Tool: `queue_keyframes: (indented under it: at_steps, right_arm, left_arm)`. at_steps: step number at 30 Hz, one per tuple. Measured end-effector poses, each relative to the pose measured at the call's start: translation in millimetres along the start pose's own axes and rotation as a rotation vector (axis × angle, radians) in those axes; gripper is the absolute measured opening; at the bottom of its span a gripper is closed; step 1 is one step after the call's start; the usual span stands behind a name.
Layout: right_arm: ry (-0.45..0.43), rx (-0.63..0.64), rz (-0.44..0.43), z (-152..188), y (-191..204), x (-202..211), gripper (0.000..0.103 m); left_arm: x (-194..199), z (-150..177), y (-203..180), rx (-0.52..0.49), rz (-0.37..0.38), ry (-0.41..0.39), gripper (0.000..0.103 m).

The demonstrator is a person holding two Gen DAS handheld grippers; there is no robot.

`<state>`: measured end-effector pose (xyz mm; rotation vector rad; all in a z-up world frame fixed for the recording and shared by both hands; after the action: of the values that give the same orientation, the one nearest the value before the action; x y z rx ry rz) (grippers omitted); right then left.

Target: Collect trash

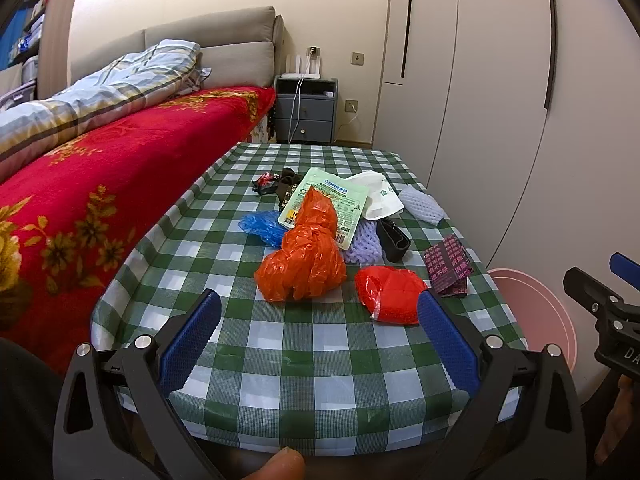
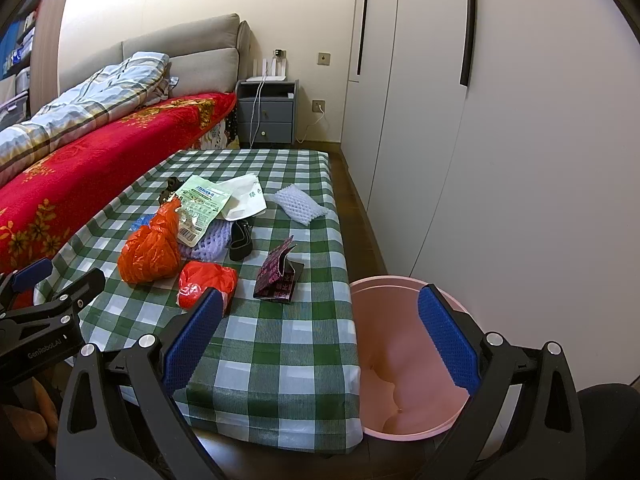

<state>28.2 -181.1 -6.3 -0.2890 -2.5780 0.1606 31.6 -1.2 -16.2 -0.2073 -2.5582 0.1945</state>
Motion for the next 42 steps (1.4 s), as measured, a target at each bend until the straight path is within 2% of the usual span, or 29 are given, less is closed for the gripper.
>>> queue_keyframes:
  at_steps: [22,26,34,42]
  right_arm:
    - [0.002,-0.001,-0.001,0,0,-1,0.096]
    - [0.008,-0.007,-0.005,0,0,-1,0.092]
    - [0.047,-0.080,-0.050,-4,-5,-17,0.074]
    - [0.067,-0.122,-0.073,-17,1,-44,0.068]
  left_arm:
    - [0,1,0,-0.001,-0.001,-0.001,0.095]
    - [0,1,0,0.000,0.000,-0.001,0.095]
    - [-4,-4,10,0.050,-0.021,-0.009,0.095]
    - [-21,-12,18,0.057,-0.061,-0.006,0.094]
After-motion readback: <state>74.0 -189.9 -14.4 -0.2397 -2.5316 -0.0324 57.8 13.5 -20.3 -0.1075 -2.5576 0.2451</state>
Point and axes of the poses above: each gripper's, at about its wrist camera, not at the fingertips, and x roughly against the way its jaws point, y to its left, z to its underside, the point moved 4 cm from there along -x, roughly the way its jaws point, and after that the axes turned 11 degrees about z, right-handed, at the moved point
